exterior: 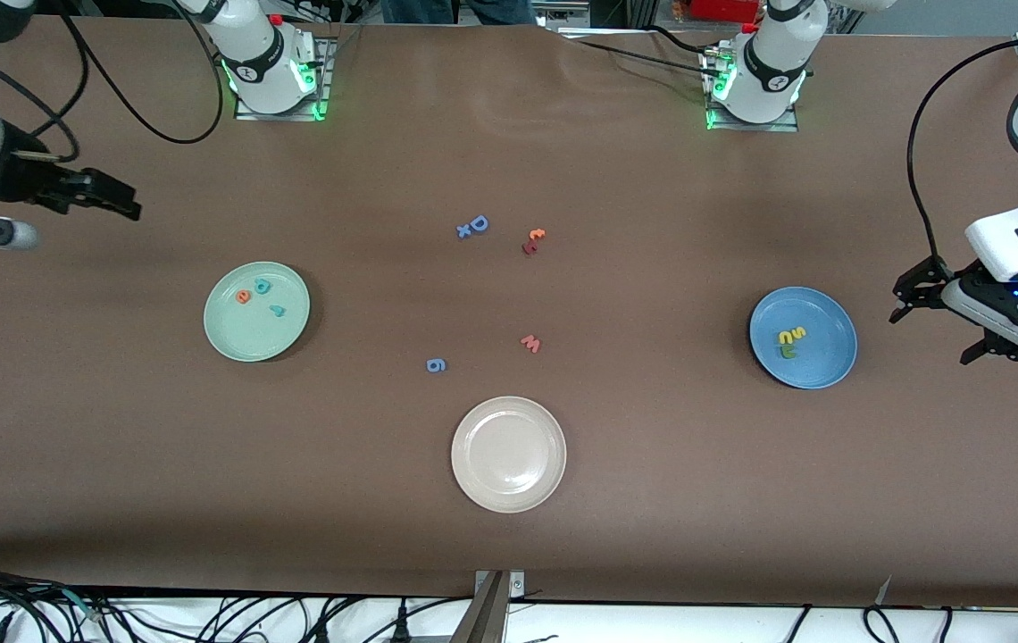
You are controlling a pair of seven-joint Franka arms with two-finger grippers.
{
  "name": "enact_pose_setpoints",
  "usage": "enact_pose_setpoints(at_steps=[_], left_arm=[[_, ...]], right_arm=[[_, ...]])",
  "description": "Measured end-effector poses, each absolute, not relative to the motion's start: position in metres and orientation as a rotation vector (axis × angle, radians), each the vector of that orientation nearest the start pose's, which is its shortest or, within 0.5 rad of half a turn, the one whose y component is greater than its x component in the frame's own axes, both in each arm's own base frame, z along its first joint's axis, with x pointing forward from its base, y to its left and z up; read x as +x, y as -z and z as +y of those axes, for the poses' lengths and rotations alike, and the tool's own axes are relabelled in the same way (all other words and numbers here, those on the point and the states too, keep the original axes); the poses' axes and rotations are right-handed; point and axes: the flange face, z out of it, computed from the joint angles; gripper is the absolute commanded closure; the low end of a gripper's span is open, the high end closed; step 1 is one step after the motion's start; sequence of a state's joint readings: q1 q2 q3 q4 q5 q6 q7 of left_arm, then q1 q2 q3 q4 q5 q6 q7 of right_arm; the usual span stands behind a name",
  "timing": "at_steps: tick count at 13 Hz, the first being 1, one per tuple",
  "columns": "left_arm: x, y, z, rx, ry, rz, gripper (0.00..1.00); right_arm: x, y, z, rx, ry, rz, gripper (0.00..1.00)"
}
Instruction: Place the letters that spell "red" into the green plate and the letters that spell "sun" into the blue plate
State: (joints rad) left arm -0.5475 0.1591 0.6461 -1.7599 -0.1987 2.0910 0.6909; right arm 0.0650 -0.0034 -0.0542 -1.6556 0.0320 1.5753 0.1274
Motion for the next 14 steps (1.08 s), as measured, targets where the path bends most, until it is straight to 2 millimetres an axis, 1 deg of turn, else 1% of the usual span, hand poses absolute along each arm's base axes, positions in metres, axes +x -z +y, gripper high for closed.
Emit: enact_pose_setpoints(at_steps=[1,3,4,5,6,7,8,9,11,12,14], left_arm=[[0.620,-0.508,0.028,-3.075,0.328,0.622,0.00],[0.617,-0.505,0.017,-3.181,0.246,0.169,0.00],[0.615,-0.503,0.007,-3.206,0.201,-0.064,0.00],[0.614,-0.502,-0.002,-3.209,0.164,-0.267,0.00],[0.614,-0.503,-0.008,-3.204,0.148,-0.385,0.00],[0.614,-0.508,-0.009,-3.201,0.157,-0.448,0.00],[0.614,-0.517,-0.009,-3.204,0.181,-0.473,0.00],[0.613,-0.532,-0.011,-3.213,0.219,-0.469,0.00],[0.611,-0.566,-0.022,-3.239,0.259,-0.462,0.00],[0.610,-0.576,-0.025,-3.249,0.263,-0.483,0.00],[0.607,-0.583,-0.028,-3.256,0.253,-0.526,0.00]], right_arm=[[0.547,-0.595,0.003,-3.105,-0.089,0.198,0.00],[0.541,-0.601,0.004,-3.106,-0.072,0.183,0.00],[0.541,-0.601,0.002,-3.110,-0.072,0.167,0.00],[0.541,-0.599,-0.006,-3.111,-0.073,0.169,0.00],[0.542,-0.596,-0.013,-3.111,-0.076,0.172,0.00],[0.542,-0.595,-0.017,-3.110,-0.074,0.177,0.00],[0.543,-0.594,-0.016,-3.111,-0.073,0.175,0.00],[0.543,-0.593,-0.014,-3.111,-0.073,0.169,0.00],[0.544,-0.592,-0.009,-3.131,-0.068,0.150,0.00],[0.545,-0.593,-0.008,-3.142,-0.056,0.142,0.00],[0.546,-0.593,-0.006,-3.147,-0.041,0.136,0.00]])
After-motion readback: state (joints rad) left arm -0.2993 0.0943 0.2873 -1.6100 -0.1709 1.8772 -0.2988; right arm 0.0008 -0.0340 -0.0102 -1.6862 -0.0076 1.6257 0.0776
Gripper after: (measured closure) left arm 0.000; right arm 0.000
